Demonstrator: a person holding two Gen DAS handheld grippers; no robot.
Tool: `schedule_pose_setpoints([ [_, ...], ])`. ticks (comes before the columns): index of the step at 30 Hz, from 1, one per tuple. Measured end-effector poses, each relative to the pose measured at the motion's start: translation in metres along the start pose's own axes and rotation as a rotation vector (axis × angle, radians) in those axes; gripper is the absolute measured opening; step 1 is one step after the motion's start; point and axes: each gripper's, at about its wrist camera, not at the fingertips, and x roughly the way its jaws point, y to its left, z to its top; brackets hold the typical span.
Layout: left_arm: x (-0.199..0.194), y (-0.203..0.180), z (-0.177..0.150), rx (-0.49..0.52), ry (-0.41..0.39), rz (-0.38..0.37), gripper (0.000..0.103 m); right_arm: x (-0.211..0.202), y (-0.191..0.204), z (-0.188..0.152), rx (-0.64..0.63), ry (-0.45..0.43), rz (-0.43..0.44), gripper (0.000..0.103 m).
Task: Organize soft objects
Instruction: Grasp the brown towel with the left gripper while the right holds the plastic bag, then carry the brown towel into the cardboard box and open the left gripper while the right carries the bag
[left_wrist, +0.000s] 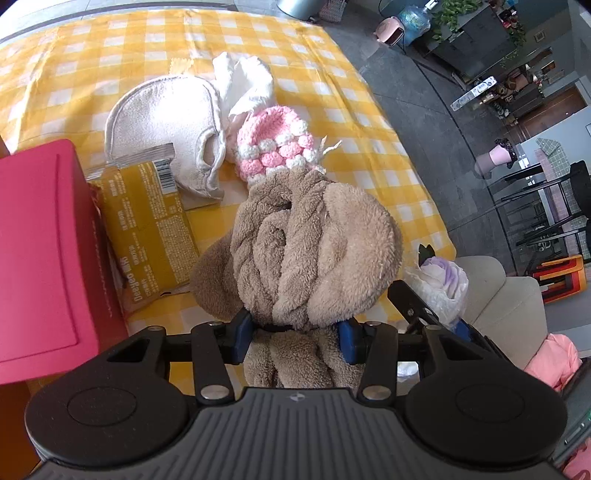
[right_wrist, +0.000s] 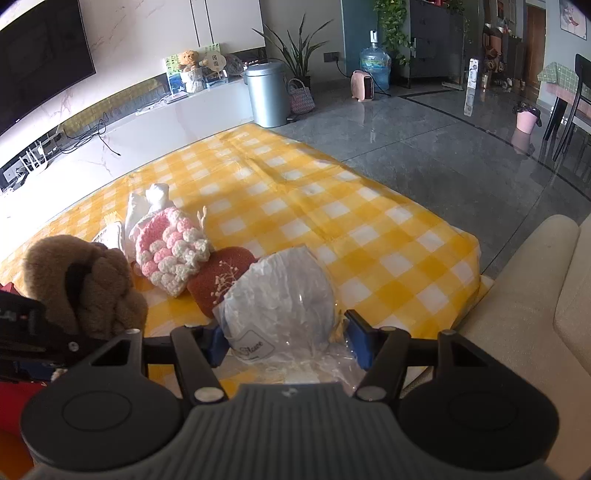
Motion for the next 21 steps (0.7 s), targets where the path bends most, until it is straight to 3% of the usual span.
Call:
schedule_pose_setpoints([
  [11, -0.078, -0.001, -0.027, 0.141, -0.115, -0.068, 0.053, -0.023, 0.013, 0.005, -0.026, -0.075, 0.066, 0.063],
  [16, -0.11, 0.012, -0.041, 0.144, -0.18, -0.067, 0.053, -0.043, 0.024, 0.008, -0.025, -0.125, 0.191, 0.063],
  [21, -0.147, 0.045, -0.059, 0.096, -0.269, -0.045, 0.053, -0.068, 0.043, 0.01, -0.022, -0.168, 0.385, 0.063],
])
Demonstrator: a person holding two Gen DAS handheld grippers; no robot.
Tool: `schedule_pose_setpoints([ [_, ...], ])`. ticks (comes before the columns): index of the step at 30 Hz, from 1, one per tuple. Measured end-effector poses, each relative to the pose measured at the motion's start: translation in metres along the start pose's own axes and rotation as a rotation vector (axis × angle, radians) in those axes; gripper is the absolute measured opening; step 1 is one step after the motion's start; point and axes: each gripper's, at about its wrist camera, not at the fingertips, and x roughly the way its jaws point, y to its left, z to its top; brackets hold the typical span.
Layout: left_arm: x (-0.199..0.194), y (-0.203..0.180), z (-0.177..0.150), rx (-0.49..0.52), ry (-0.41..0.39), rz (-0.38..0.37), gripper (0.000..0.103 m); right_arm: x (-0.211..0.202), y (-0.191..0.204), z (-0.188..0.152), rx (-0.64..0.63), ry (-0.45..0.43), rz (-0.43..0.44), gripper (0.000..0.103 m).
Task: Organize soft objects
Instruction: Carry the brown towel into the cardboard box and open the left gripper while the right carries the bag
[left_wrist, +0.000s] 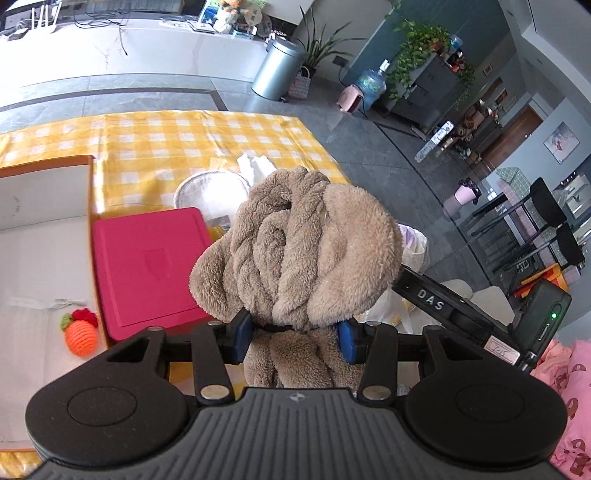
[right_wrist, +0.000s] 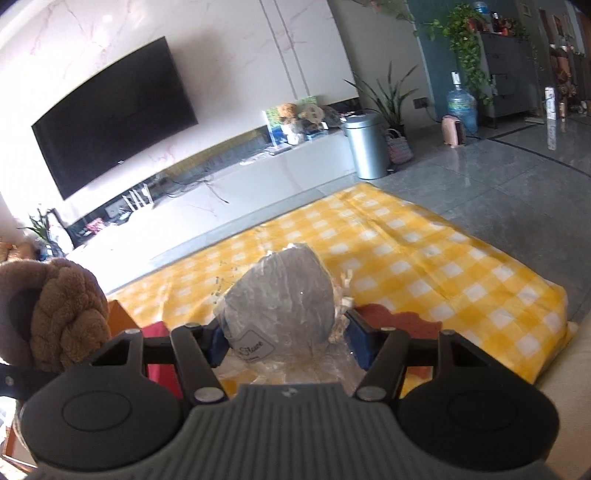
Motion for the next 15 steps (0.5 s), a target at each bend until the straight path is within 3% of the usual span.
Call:
schedule_pose_setpoints([
  [9, -0.071, 0.085, -0.029, -0.163, -0.191, 0.153, 0.053, -0.011, 0.066, -0.001, -0.058, 0.006, 0.257, 0.063],
  [15, -0.087, 0.134, -0.044, -0.288, -0.276, 0.198, 0.053, -0.012, 0.126, -0.013, -0.121, 0.068, 0.427, 0.063],
])
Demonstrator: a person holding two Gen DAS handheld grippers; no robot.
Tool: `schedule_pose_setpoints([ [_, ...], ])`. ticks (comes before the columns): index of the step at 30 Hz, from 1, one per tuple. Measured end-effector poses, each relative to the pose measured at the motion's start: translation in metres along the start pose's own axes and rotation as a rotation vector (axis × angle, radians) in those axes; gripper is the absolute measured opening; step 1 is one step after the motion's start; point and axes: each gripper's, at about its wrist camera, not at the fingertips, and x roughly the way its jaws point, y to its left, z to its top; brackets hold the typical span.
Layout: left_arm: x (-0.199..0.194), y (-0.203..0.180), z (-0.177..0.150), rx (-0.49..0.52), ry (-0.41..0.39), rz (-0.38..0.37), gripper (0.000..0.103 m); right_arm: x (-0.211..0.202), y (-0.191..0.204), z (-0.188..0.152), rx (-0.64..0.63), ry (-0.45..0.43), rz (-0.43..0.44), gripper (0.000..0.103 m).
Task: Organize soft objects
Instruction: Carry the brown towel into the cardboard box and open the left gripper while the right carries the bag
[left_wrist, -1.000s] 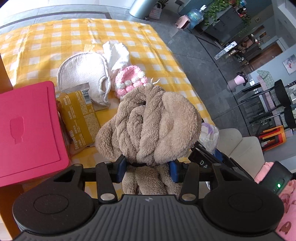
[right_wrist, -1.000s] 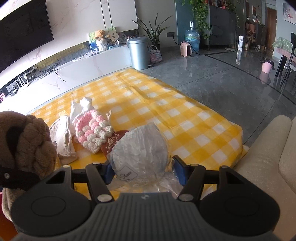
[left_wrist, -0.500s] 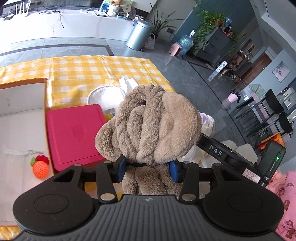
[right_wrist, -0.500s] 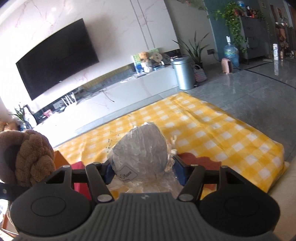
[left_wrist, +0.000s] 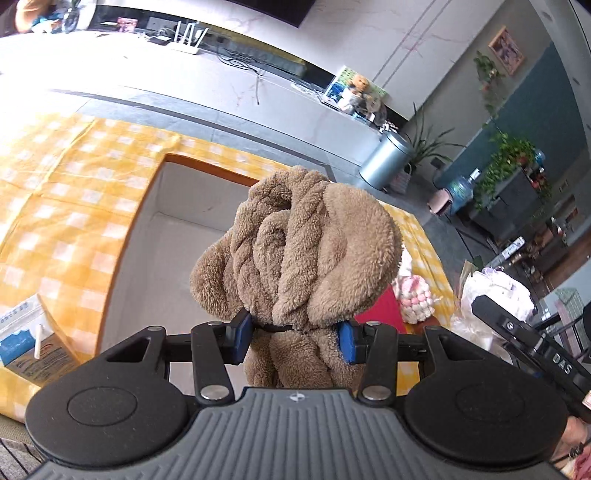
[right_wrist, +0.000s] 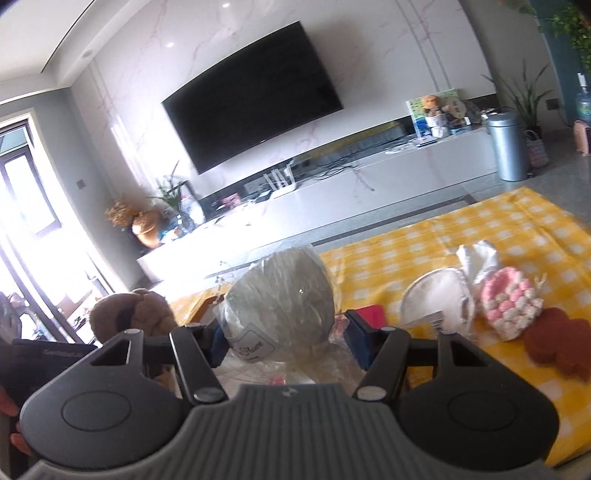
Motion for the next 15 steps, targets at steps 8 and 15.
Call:
schedule_pose_setpoints([
  [8, -0.002, 0.035, -0.007, -0.004, -0.051, 0.059, 0.053, 0.06, 0.075, -0.031, -0.112, 0.17, 0.098, 0.063],
  [15, -0.003, 0.051, -0.019, 0.041, -0.039, 0.143, 0.052, 0.119, 0.096, -0.055, -0.107, 0.269, 0.01, 0.062],
])
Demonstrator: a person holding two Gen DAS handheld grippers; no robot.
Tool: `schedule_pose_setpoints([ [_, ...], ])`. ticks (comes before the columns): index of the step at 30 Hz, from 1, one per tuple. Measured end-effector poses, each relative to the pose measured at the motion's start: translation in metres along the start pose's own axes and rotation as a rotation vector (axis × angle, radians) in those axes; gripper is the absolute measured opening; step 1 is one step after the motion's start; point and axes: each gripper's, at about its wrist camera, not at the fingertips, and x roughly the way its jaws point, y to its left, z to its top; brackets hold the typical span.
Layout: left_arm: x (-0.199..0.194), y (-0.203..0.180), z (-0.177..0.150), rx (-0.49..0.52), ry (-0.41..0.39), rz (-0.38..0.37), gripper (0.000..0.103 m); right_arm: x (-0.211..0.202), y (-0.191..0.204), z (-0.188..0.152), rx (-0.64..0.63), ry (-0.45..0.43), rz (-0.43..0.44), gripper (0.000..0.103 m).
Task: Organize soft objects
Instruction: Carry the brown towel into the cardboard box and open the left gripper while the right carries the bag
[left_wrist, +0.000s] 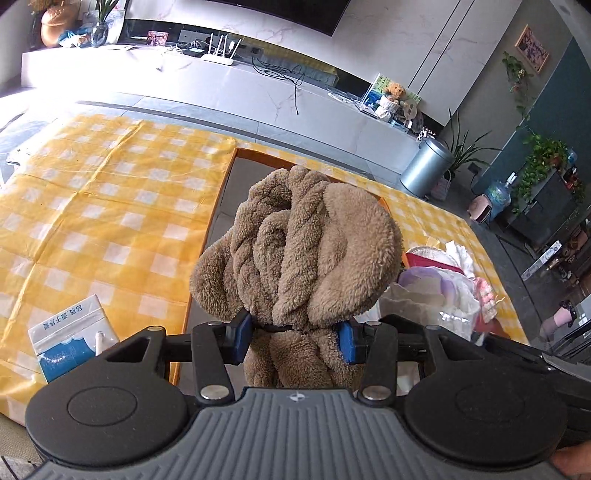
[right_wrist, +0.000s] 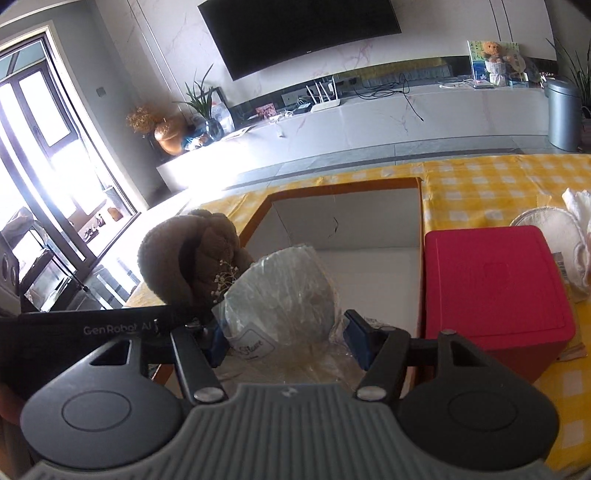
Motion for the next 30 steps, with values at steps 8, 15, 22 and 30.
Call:
schedule_pose_setpoints([
  [8, 0.008, -0.005, -0.012, 0.131, 0.055, 0.057, 0.052, 0.002, -0.008, -0.005, 0.03, -0.004, -0.034, 0.061],
  [15, 0.018, -0.027, -0.025, 0.26, 0.082, 0.188, 0.052, -0.01, -0.014, -0.005, 0.055, -0.032, -0.022, 0.061],
  [22, 0.028, -0.041, -0.033, 0.353, 0.068, 0.274, 0.058, -0.008, -0.012, -0.005, 0.043, -0.038, -0.003, 0.061],
  [30, -0.008, -0.021, -0.015, 0.209, -0.085, 0.093, 0.083, -0.005, -0.018, -0.003, 0.075, -0.048, -0.014, 0.061],
])
